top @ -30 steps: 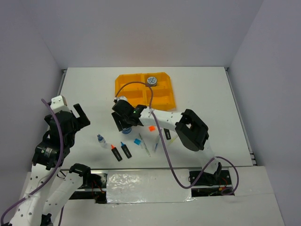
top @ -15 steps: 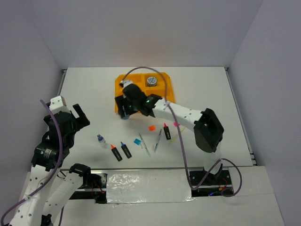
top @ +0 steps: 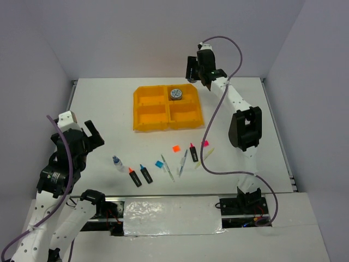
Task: Sort the stationery into containers
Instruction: Place the stationery in the storage box.
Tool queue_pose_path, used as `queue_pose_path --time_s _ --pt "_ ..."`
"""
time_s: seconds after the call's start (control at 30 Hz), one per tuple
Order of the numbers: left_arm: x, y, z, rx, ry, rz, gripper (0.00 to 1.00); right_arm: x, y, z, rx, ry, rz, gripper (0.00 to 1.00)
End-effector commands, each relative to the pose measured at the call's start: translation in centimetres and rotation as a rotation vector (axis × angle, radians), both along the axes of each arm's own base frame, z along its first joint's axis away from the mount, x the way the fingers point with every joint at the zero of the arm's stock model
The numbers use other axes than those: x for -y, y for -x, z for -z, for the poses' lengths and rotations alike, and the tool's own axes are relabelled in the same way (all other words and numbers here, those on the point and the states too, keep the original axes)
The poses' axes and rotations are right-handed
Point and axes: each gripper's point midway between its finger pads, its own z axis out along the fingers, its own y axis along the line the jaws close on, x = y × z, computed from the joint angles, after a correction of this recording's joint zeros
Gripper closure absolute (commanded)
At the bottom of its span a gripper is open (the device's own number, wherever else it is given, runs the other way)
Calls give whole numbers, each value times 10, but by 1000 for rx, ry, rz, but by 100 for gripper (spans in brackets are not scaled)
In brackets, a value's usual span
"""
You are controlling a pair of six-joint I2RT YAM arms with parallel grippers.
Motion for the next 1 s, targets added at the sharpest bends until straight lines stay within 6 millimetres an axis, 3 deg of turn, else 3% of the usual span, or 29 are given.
queue_pose_path --time_s 0.0,0.1,0.2,0.4,0.5,0.97 --pt "0 -6 -10 43 -7 7 1 -22 -21 -32 106 1 -114 93" --pt "0 -6 -11 48 -4 9 1 -15 -38 -13 85 44 -106 93" --pt "0 -7 -10 45 -4 12 1 -11 -39 2 67 62 -93 93" --pt "2 -8 -9 41 -2 20 1 -6 -30 45 -26 44 -94 93" --pt "1 -8 -10 44 -3 21 1 -6 -23 56 -56 39 -97 93" --pt "1 -8 -10 46 -3 19 1 2 16 52 -124 -17 -62 93"
